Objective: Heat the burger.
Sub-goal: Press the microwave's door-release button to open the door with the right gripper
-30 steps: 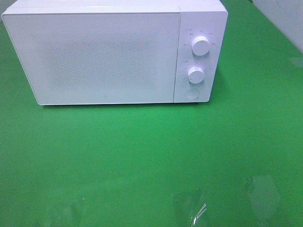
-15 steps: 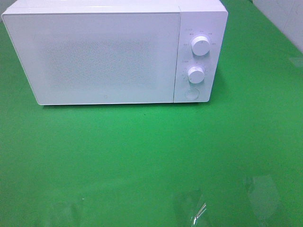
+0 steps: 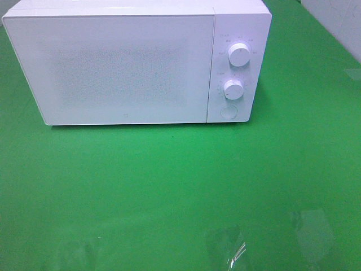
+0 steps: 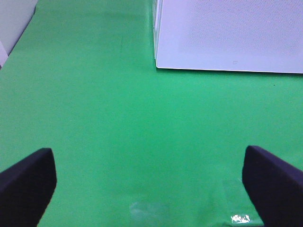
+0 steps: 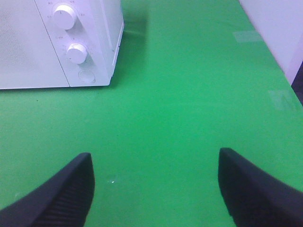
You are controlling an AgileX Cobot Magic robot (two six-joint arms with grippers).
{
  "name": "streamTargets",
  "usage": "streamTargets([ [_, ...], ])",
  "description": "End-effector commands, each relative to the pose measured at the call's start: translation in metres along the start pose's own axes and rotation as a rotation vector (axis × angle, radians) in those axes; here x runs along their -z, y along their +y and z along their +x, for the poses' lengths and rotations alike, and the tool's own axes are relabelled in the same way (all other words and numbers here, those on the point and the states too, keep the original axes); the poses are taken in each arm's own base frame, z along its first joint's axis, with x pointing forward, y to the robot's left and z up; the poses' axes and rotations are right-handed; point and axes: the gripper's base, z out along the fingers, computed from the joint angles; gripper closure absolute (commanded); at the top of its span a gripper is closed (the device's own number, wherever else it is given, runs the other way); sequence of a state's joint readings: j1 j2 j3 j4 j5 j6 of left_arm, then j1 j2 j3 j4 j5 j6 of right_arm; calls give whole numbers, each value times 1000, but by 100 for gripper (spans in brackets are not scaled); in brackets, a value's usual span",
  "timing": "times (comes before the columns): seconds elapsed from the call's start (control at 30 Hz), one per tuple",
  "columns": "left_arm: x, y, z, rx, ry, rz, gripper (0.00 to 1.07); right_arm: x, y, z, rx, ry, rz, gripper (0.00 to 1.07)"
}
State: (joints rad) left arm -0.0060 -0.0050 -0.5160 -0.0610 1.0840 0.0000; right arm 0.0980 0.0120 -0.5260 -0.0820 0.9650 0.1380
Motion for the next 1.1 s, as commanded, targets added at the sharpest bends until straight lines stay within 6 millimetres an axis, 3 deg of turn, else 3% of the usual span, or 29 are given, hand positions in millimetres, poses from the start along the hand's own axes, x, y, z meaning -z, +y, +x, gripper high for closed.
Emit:
streamTargets([
  [0.03,2,0,0,1,-28,0,6,-5,2,-14,13,7,1,36],
  [0.5,2,0,0,1,-28,0,6,-51,8,-40,27,59,-6,36],
  [0.63,2,0,0,1,-28,0,6,-74,11,-49,32,61,-12,36],
  [0.8,2,0,0,1,-28,0,6,-87,13,-53,34,64,-16,36],
  [1.0,2,0,0,1,-28,0,6,-123,16,-59,40,86,-24,36],
  [1.1,2,0,0,1,-28,0,6,-126,17,-59,41,84,-25,36],
])
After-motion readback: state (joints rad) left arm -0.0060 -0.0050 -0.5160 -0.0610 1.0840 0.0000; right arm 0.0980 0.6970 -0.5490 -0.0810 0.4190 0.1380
